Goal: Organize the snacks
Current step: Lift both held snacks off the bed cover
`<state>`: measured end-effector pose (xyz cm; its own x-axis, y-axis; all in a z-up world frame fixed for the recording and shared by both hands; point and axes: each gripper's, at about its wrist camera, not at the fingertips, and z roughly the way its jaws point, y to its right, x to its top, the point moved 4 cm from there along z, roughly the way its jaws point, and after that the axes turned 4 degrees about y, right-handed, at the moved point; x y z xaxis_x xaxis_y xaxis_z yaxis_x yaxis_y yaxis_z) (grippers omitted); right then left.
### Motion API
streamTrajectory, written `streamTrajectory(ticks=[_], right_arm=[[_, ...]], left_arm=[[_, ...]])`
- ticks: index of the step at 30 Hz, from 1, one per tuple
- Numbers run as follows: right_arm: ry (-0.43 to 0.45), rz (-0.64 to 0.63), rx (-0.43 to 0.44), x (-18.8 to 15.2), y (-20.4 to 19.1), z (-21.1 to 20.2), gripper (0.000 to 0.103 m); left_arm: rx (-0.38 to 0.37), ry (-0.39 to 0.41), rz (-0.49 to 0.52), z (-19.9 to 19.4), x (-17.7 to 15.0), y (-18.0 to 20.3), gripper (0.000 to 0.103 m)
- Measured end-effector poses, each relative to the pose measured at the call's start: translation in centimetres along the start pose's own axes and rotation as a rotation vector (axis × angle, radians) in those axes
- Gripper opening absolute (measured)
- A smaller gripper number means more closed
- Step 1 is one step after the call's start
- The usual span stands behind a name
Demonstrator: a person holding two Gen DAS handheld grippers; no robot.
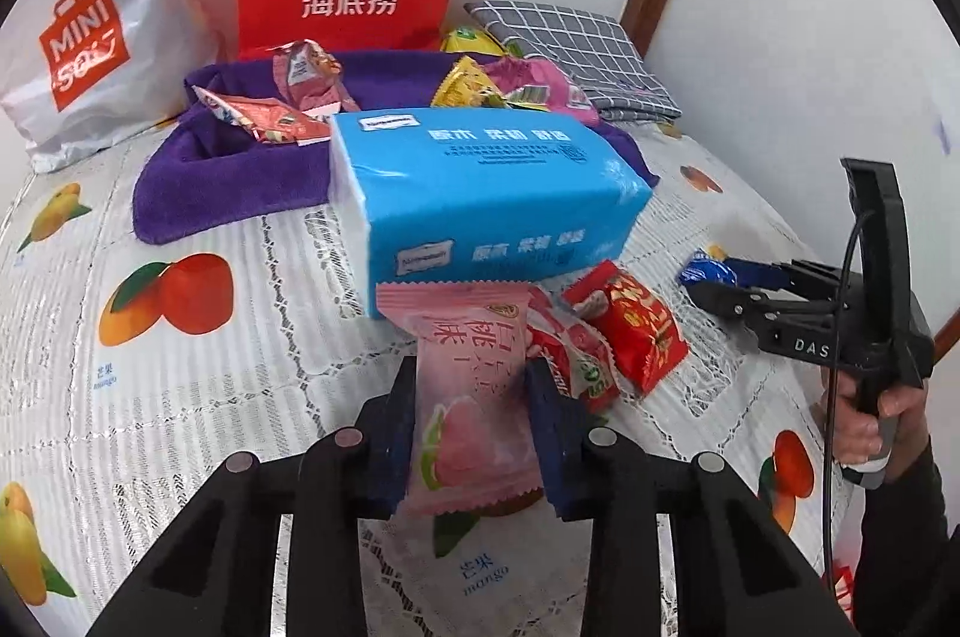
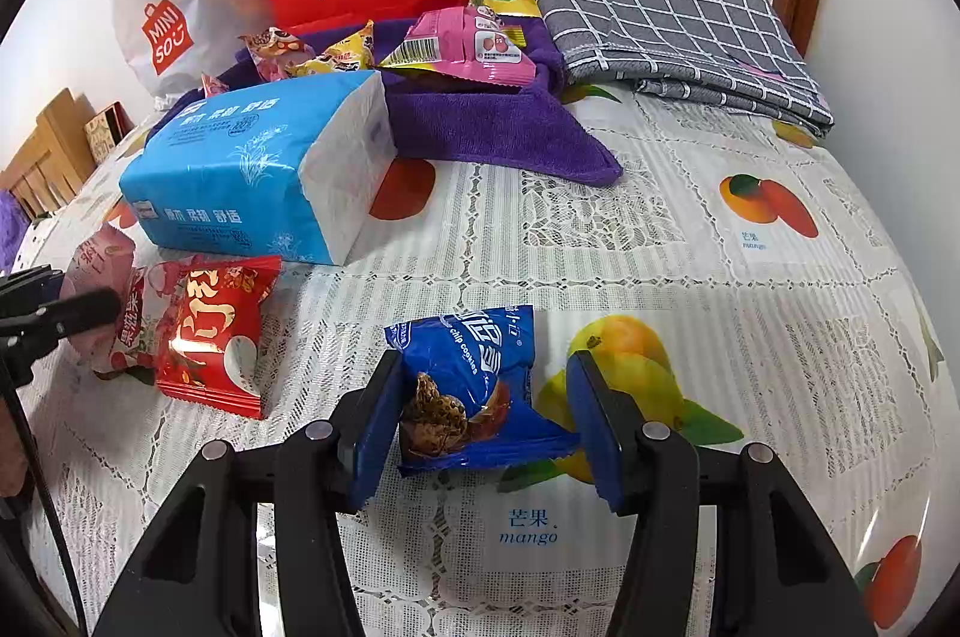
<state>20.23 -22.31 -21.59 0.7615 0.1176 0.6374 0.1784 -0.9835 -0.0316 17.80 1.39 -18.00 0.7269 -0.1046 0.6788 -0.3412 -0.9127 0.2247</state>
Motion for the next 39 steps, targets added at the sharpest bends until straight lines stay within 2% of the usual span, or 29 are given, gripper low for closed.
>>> streamTrajectory(ticks=[11,19,27,39], right_arm=[[0.009,0.033,0.000,-0.1,0.4,-0.5,0.053],[0.065,0.059,0.053,0.2,-1.0,-4.0,0.053],[0.134,0.017,0.116,2.1,-4.1,-7.3,0.053],[0.159,0.016,0.147,4.8,-5.9,-8.6,0.053]], left_arm=[[-0.057,0.071,-0.003,-1.2,0.6,0.5,0.031],[-0.080,0.107,-0.012,-1.7,1.0,0.7,0.031],[-0.066,0.105,-0.059,-1.5,1.5,0.4,0.031],[-0.040,0.197,-0.018,-5.0,5.2,2.1,0.031]])
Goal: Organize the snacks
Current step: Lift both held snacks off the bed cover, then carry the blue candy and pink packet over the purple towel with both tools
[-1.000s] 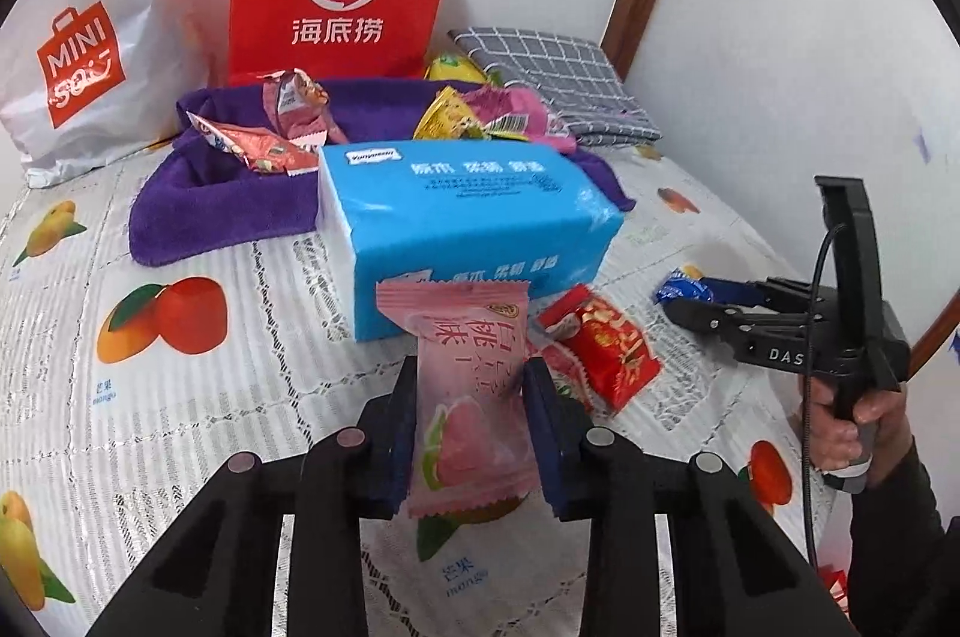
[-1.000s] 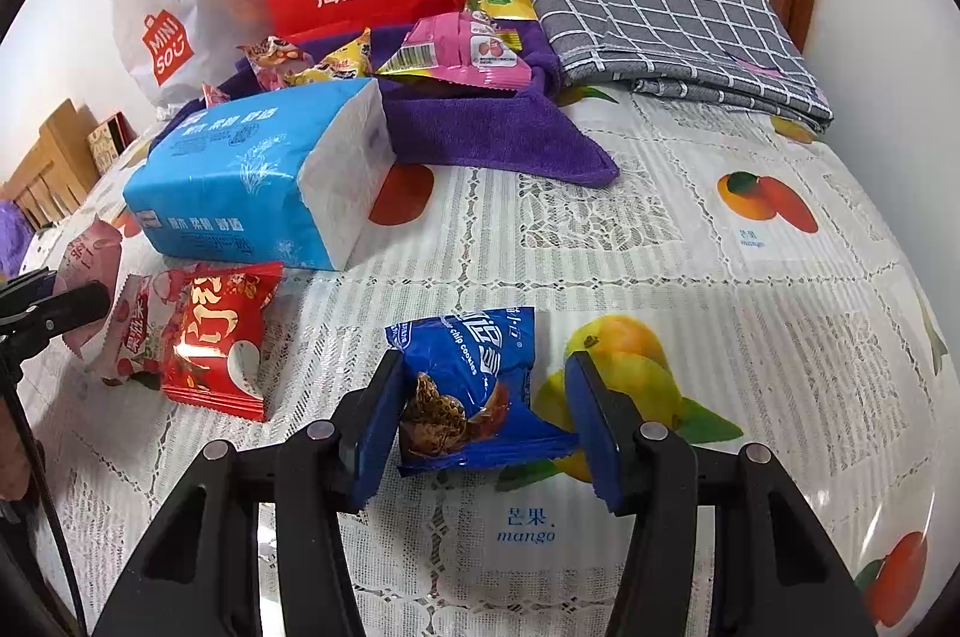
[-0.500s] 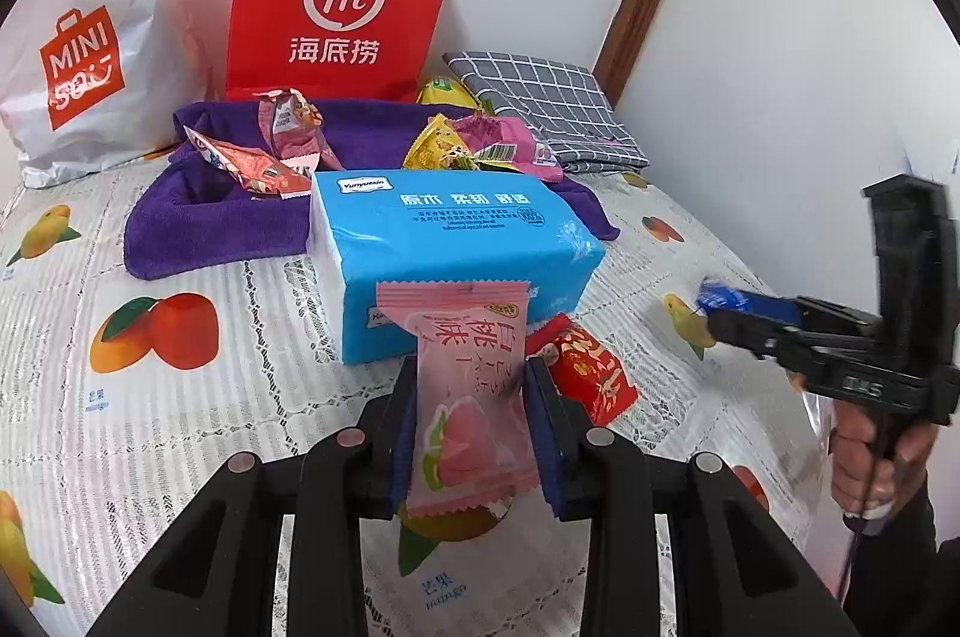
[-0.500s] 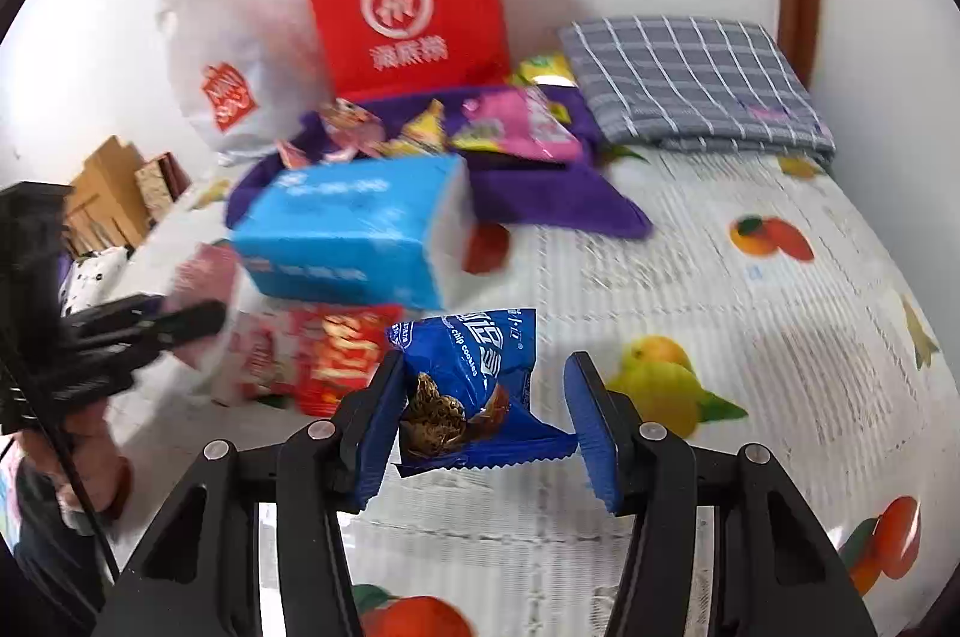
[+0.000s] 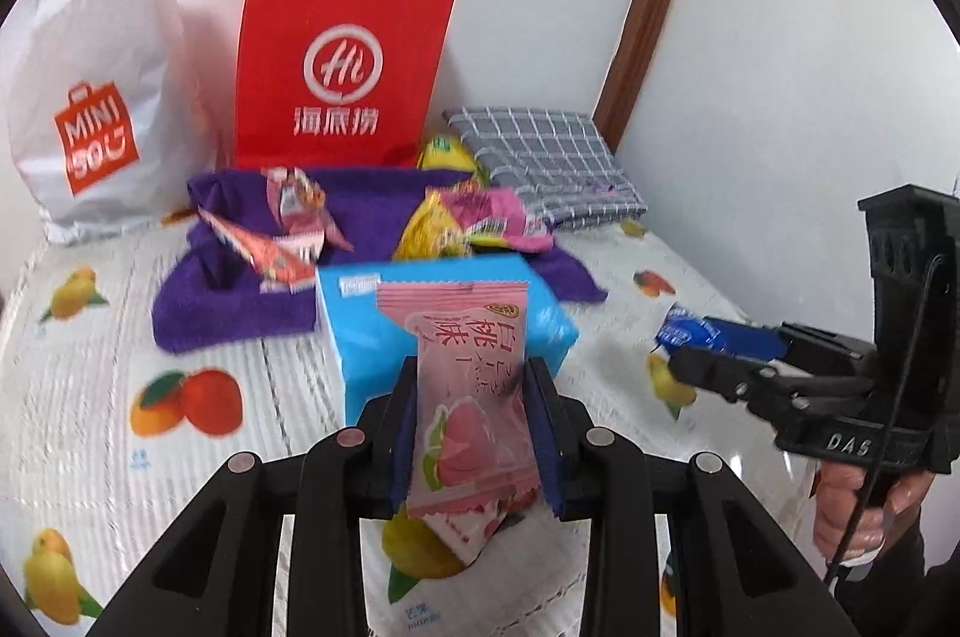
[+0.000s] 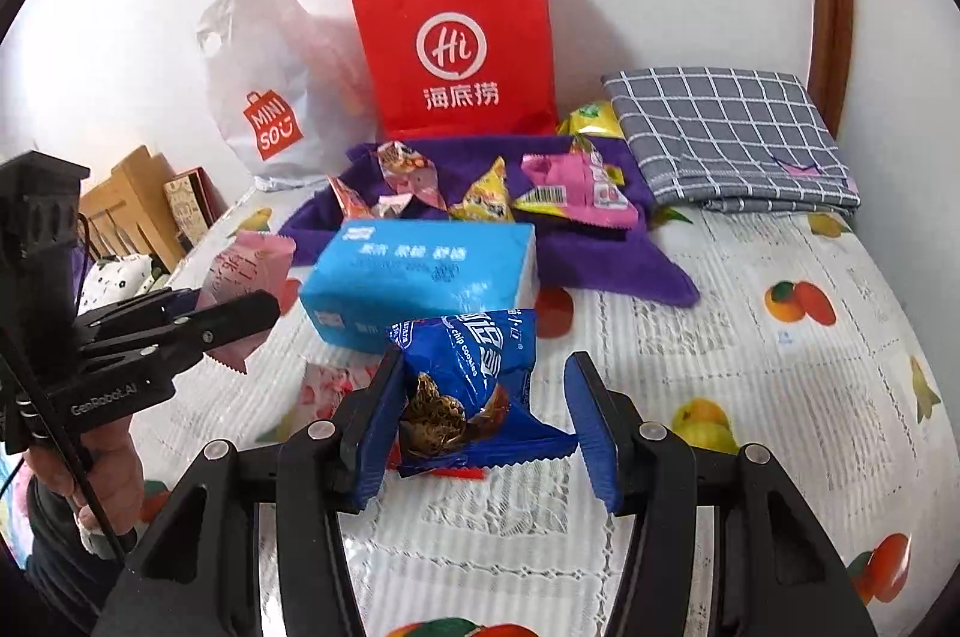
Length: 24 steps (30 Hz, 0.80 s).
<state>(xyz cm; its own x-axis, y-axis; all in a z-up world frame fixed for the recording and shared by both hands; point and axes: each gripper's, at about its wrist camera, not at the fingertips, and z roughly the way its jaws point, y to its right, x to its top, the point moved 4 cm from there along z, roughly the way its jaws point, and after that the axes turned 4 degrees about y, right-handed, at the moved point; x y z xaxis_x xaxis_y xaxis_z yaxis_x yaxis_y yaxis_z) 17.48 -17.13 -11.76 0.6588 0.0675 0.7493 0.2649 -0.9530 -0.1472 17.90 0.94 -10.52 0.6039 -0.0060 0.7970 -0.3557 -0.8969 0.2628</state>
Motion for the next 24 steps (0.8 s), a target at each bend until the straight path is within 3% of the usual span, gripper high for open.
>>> streamTrajectory(ticks=[24], right_arm=[[0.082,0.006,-0.017,9.2,0.7,1.3,0.053]], left_arm=[[0.083,0.005,-0.028,2.5,7.1,0.4,0.031]])
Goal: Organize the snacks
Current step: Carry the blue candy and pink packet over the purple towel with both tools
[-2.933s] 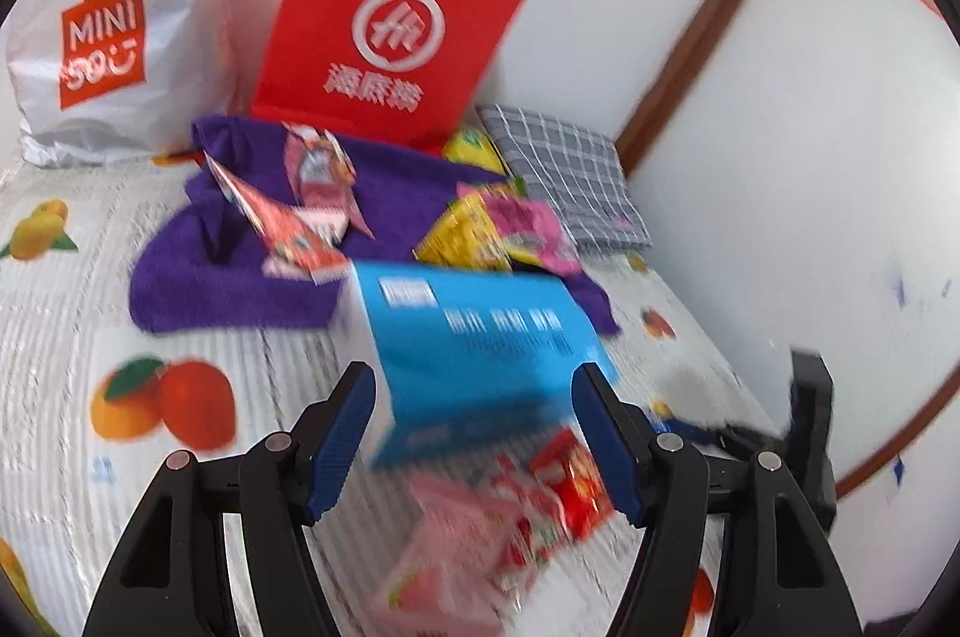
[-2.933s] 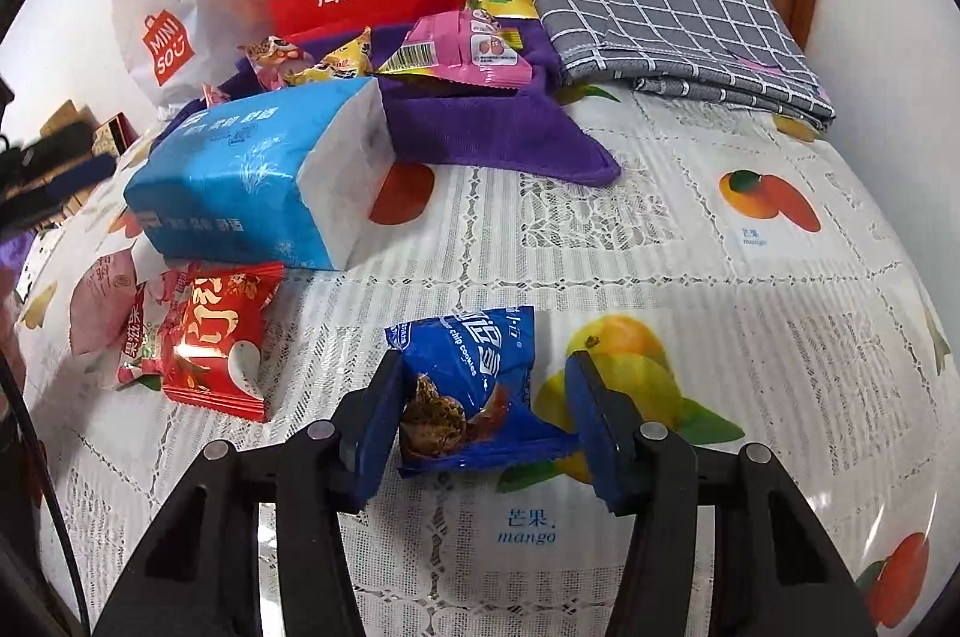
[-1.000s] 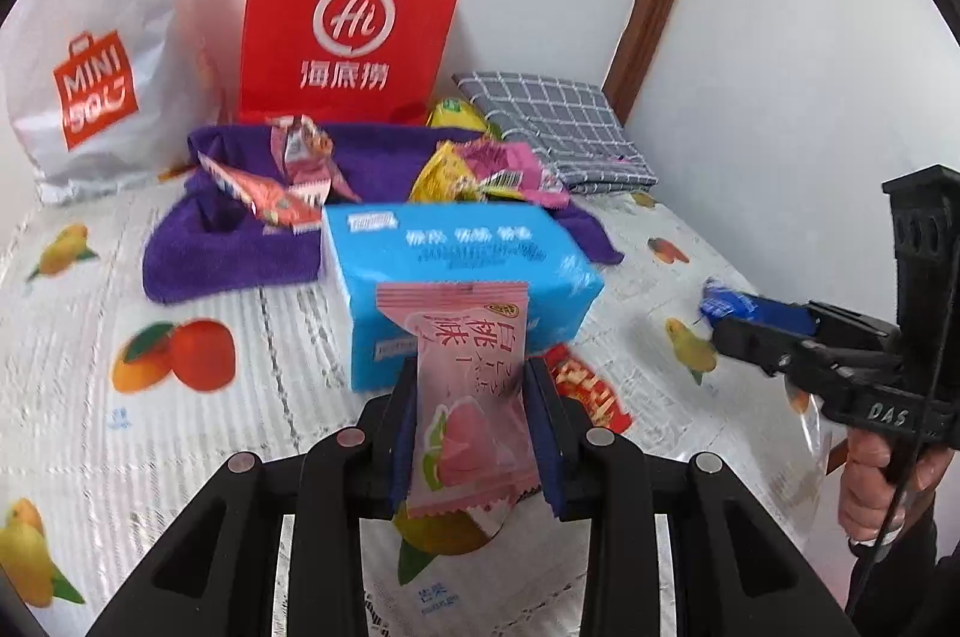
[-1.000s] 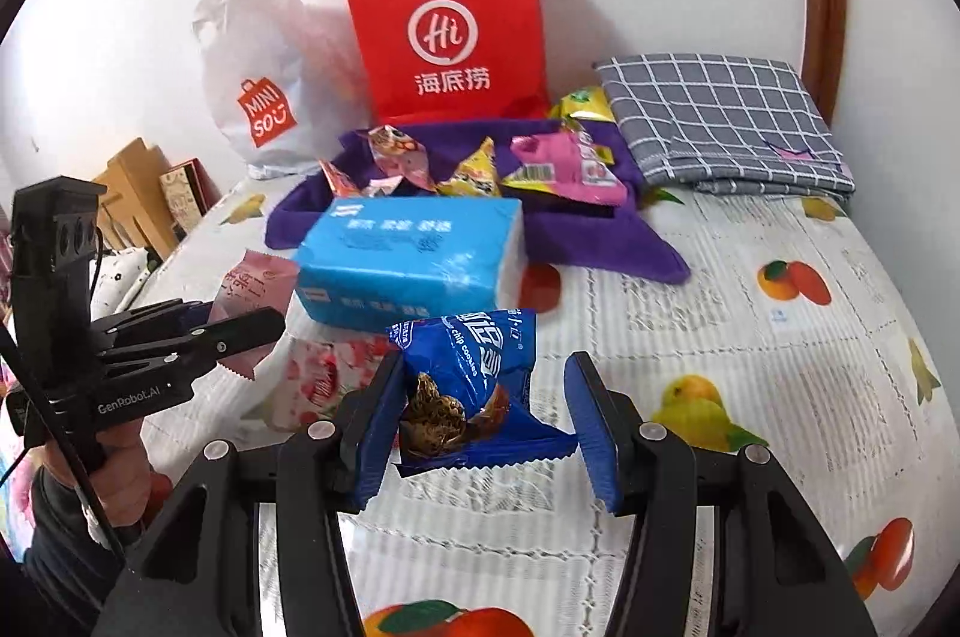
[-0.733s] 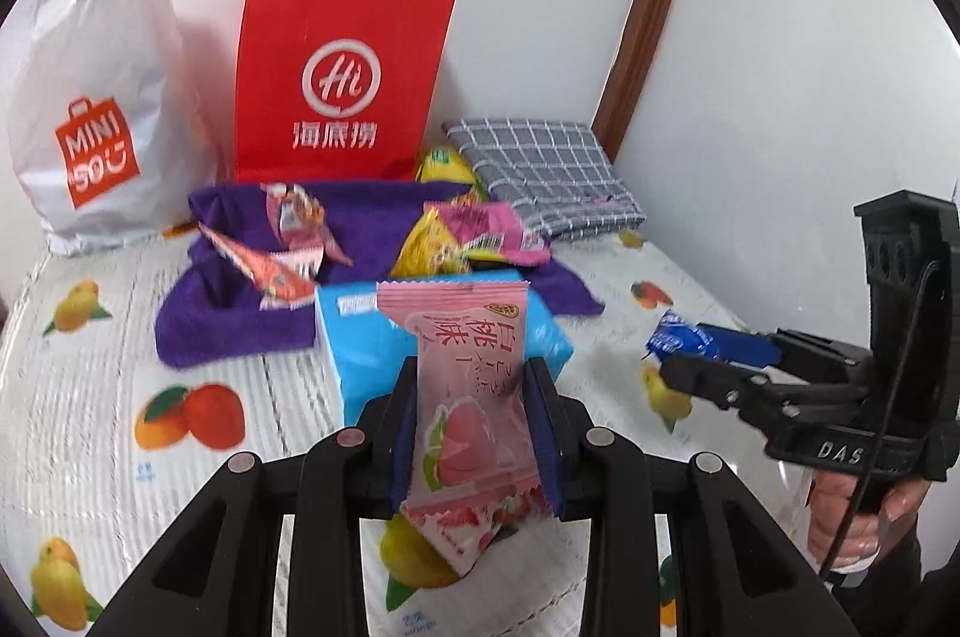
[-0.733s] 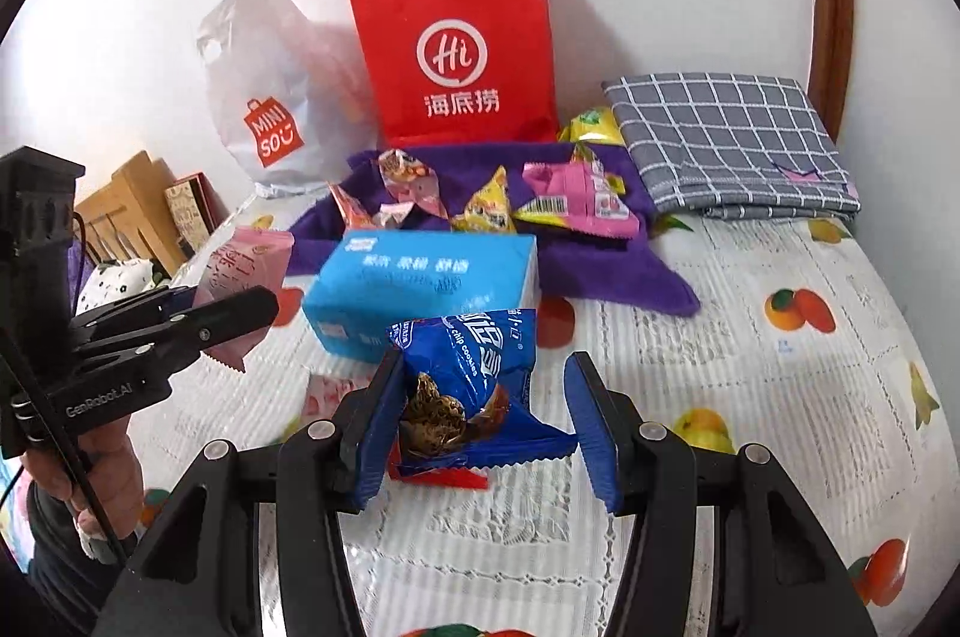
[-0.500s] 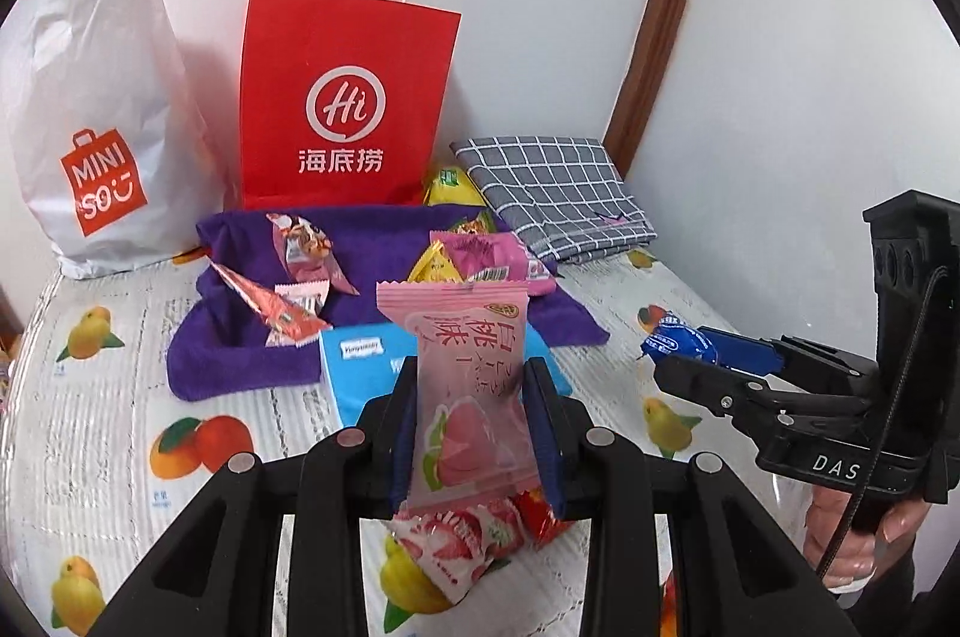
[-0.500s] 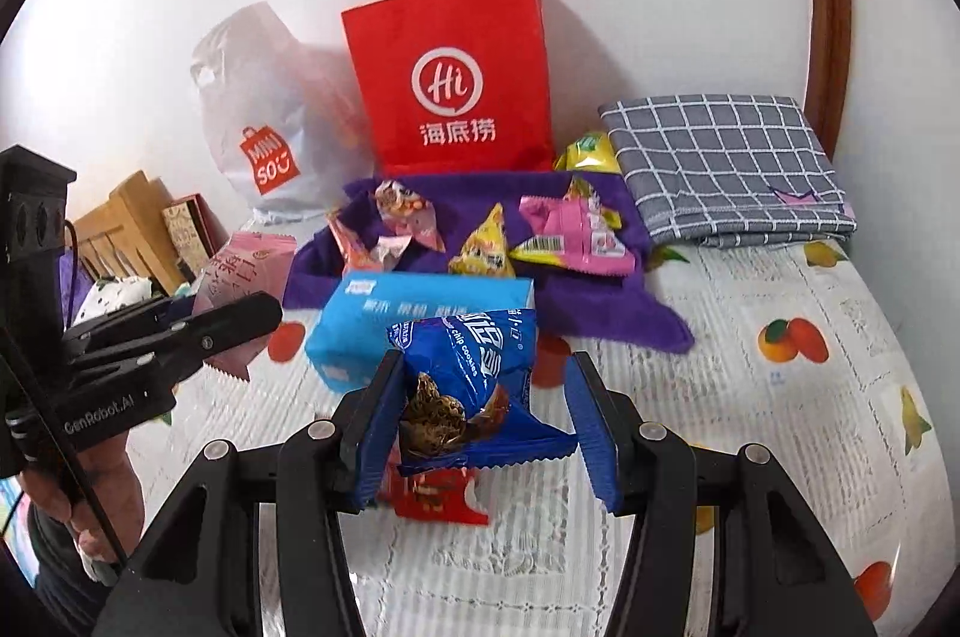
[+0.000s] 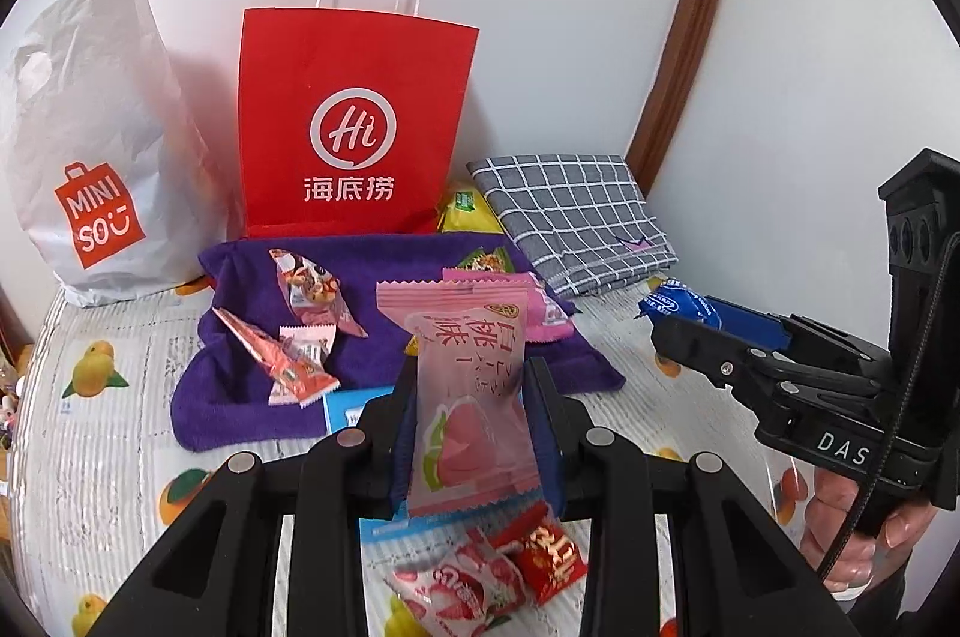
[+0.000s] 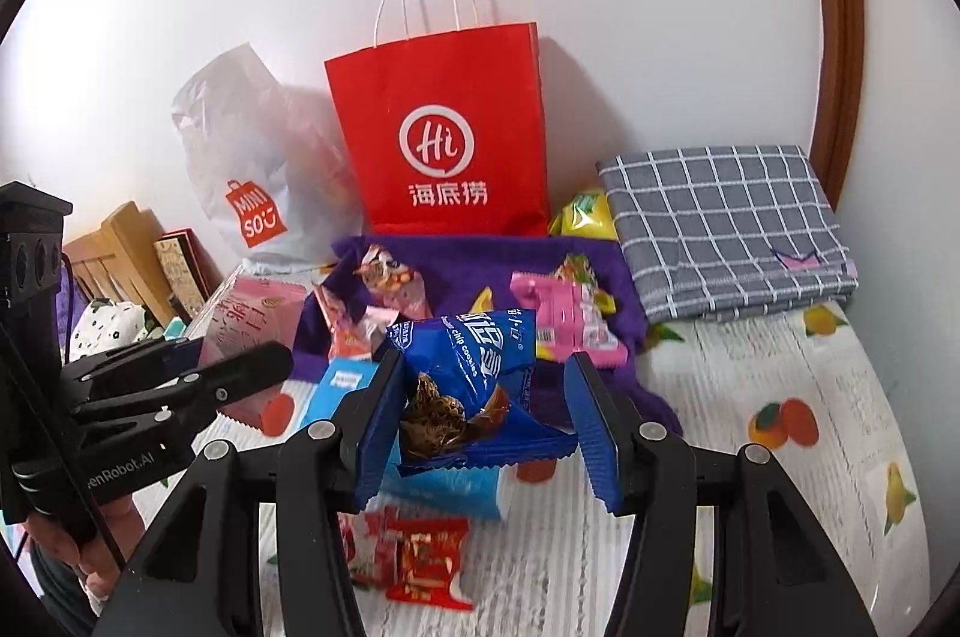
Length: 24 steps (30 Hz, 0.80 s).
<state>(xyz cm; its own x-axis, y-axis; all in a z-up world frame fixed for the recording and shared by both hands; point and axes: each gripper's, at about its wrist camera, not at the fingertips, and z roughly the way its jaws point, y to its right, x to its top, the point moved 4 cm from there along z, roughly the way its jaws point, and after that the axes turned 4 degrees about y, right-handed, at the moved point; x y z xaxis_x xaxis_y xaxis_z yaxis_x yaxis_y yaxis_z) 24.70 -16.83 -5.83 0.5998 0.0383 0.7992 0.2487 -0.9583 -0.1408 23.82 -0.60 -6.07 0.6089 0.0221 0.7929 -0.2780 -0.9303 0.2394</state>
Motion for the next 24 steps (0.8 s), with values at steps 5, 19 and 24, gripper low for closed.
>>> streamTrajectory(ticks=[5,19,24], right_arm=[[-0.003,0.014,0.016,2.0,0.3,2.0,0.053],[-0.042,0.065,0.079,7.8,0.9,9.2,0.053],[-0.070,0.077,0.081,9.5,1.1,11.9,0.053]], left_arm=[[0.010,-0.004,-0.028,1.5,1.6,-0.9,0.031],[0.074,-0.071,-0.227,5.8,4.4,-8.2,0.031],[0.108,-0.080,-0.253,6.8,5.0,-9.7,0.031]])
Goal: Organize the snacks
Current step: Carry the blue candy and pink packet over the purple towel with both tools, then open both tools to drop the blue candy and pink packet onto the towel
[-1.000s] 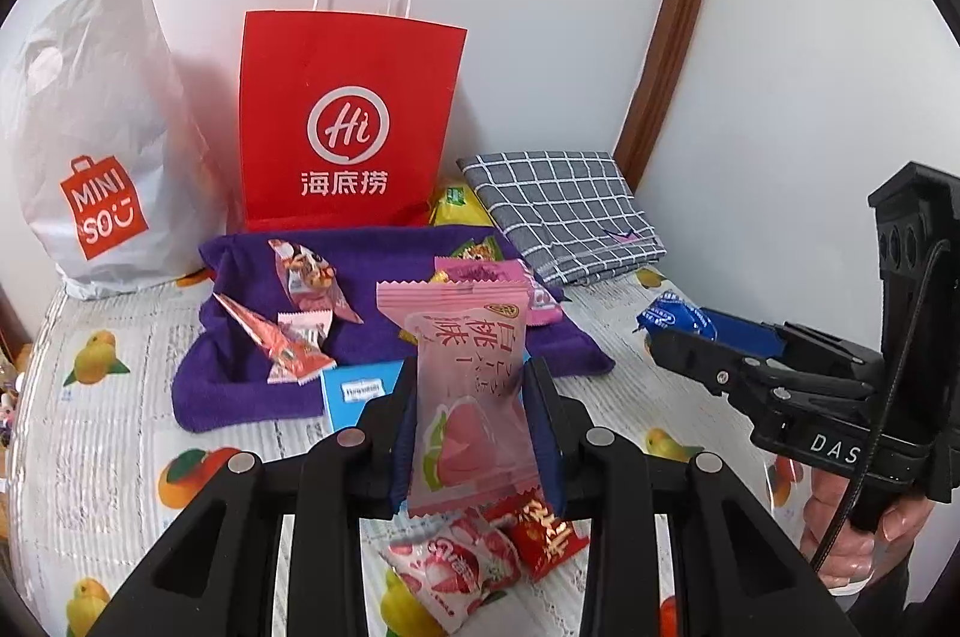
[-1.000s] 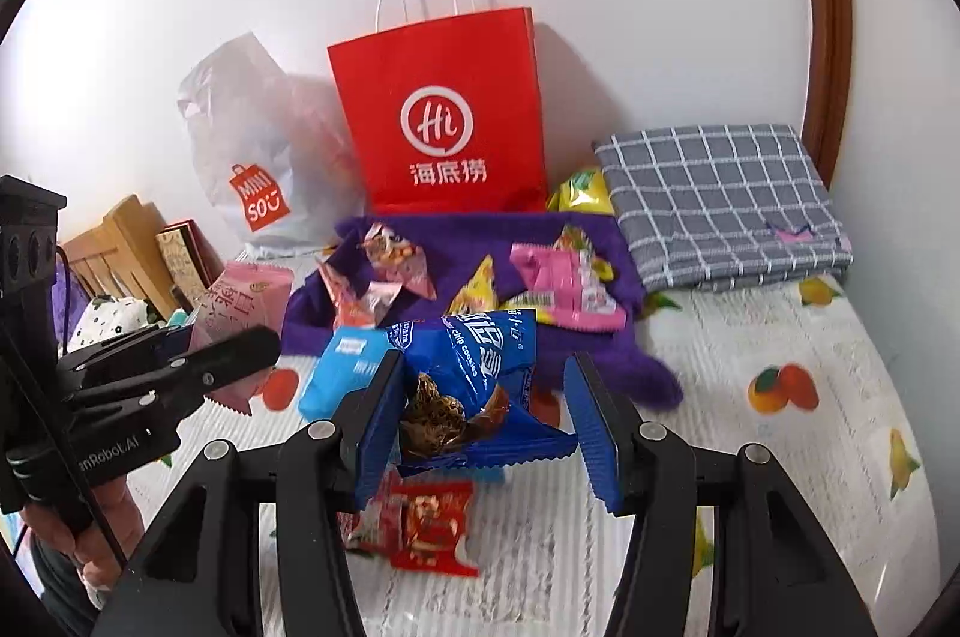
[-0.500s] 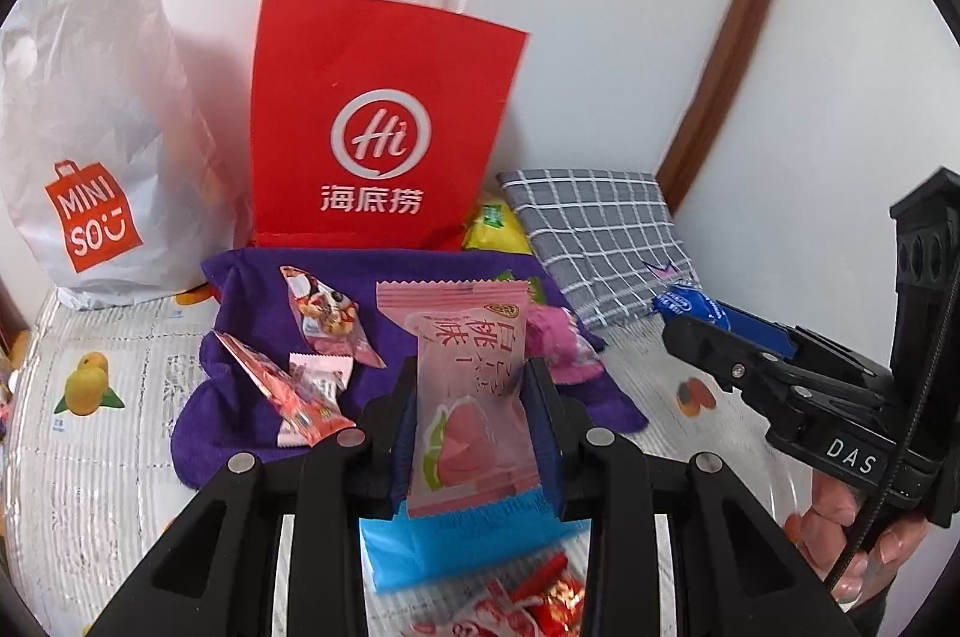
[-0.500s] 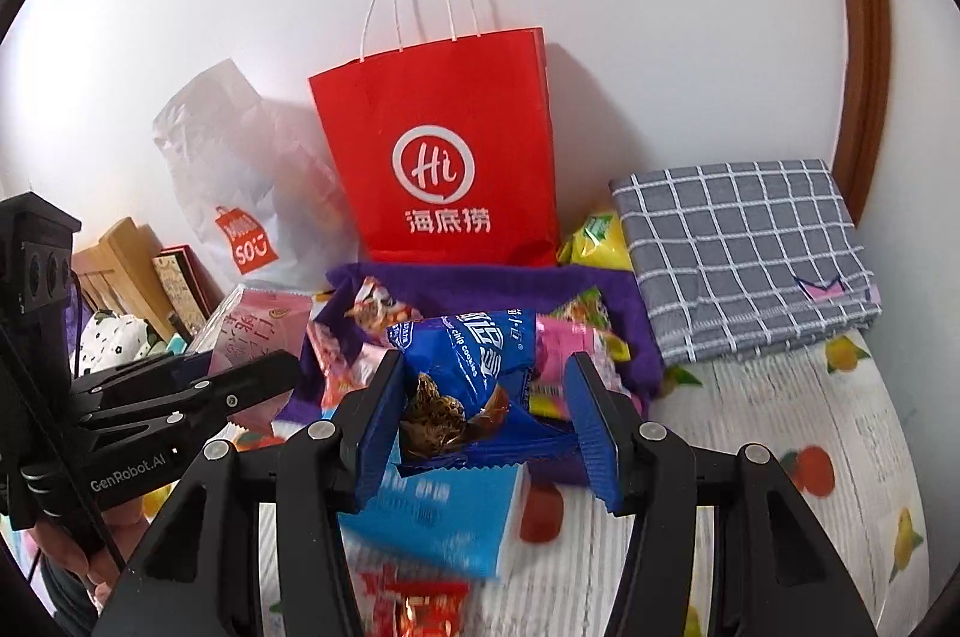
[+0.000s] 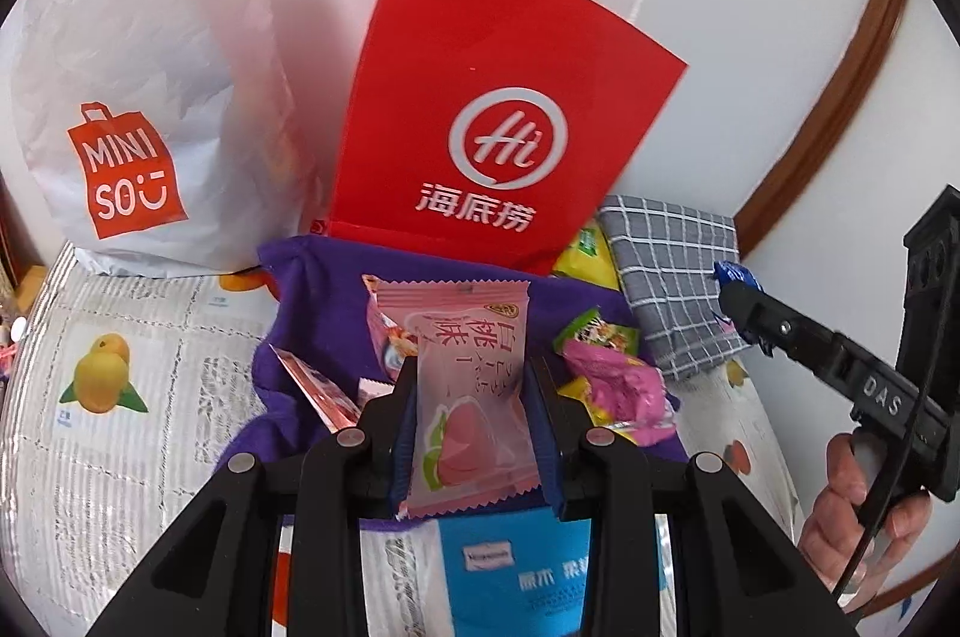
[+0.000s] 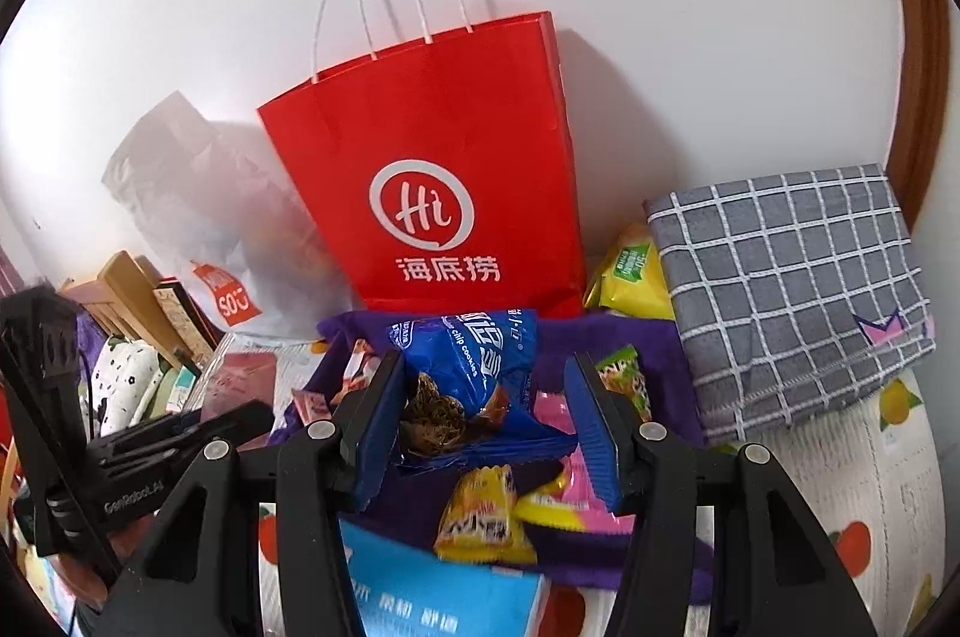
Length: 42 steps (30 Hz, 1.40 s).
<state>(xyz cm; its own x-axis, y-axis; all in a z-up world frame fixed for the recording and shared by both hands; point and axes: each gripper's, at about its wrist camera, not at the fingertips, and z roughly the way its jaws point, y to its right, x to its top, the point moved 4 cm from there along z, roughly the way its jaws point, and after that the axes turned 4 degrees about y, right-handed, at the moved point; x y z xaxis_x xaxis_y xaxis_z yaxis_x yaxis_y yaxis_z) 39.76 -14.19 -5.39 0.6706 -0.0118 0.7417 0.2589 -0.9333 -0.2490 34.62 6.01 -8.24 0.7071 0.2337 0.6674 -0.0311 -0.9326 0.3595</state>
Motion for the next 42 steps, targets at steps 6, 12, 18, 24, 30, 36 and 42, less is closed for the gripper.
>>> streamTrajectory(ticks=[6,12,18,24,30,36,42], right_arm=[[-0.061,-0.009,-0.020,-0.7,1.2,3.5,0.053],[-0.185,-0.008,-0.019,-2.0,2.7,6.6,0.053],[-0.239,-0.043,-0.040,-3.3,2.6,8.6,0.053],[-0.275,-0.066,-0.058,-4.1,2.5,9.8,0.054],[-0.305,-0.100,-0.067,-4.7,2.3,10.6,0.055],[-0.315,-0.102,-0.057,-4.7,2.1,10.5,0.059],[-0.284,-0.074,-0.027,-3.7,1.9,9.1,0.068]], left_arm=[[0.031,-0.035,-0.009,1.9,-0.2,-1.0,0.031],[0.049,-0.066,-0.016,3.4,-0.6,-1.6,0.031],[0.049,-0.109,-0.033,4.7,-1.2,-2.1,0.031],[0.030,-0.143,-0.054,5.8,-1.8,-2.0,0.031],[-0.017,-0.169,-0.123,7.5,-2.9,-2.6,0.031],[-0.041,-0.154,-0.166,8.4,-3.3,-3.0,0.029],[-0.054,-0.151,-0.174,8.6,-3.4,-3.2,0.032]])
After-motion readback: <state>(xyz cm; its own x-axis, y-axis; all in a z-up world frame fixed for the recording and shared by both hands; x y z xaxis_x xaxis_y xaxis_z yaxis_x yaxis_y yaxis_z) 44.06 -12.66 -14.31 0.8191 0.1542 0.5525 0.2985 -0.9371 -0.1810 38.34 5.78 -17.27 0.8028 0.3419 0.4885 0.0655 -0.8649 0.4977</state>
